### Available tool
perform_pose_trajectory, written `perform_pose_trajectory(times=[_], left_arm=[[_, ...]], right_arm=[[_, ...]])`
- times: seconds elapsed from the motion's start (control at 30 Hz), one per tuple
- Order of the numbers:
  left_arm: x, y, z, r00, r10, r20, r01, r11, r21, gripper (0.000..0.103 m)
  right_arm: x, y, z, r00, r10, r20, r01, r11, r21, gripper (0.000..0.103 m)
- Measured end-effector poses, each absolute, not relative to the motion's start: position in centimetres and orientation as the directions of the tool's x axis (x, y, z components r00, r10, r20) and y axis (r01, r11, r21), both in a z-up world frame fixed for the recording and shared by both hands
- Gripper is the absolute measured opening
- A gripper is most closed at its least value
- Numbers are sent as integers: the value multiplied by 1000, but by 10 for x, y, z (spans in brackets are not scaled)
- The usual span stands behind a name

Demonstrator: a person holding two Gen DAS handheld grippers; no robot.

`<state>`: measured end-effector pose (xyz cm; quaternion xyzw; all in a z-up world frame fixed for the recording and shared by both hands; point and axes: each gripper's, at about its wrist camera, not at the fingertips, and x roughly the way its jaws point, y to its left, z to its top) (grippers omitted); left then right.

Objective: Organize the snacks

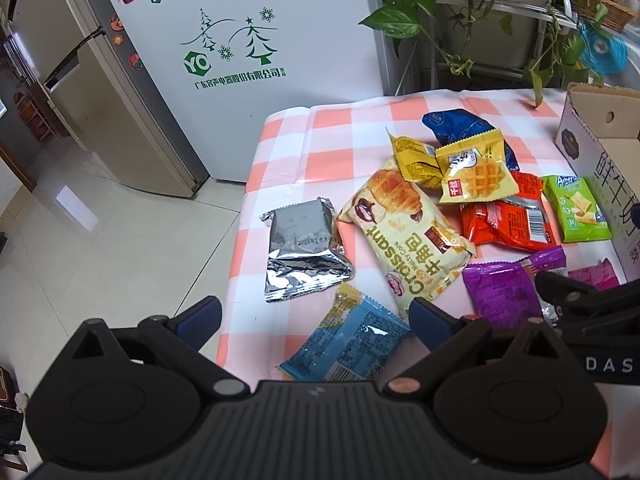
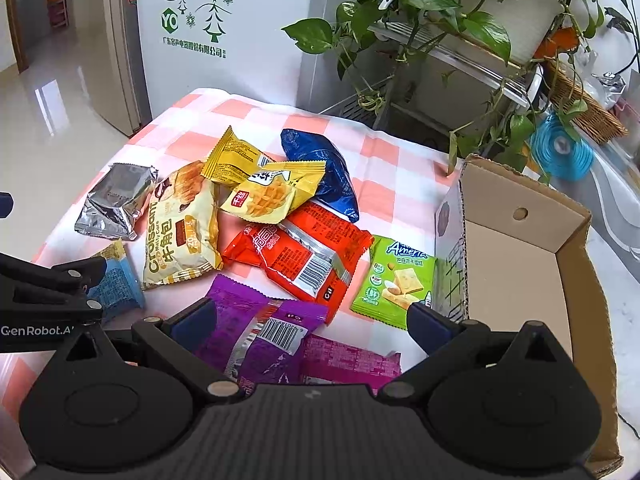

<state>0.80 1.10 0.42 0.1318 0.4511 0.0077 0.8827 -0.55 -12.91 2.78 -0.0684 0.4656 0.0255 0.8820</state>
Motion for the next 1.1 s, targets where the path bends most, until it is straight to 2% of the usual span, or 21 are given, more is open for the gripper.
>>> perform_pose_trajectory(times=[0.53,0.93,1.1], left_arm=[[9,20,3,573,89,-815,106,978,181,99],[17,75,25,601,10,-799,-23,1000,-5,99],[15,87,22,599,16,-801,-34,999,-5,99]], right_arm=[[-6,-128,28,571,1,-821,-131,987,-89,103],[-3,-161,37,565,109,-818,-54,994,95,103],[-6,-167,35,544,153,-825,-58,988,145,103]])
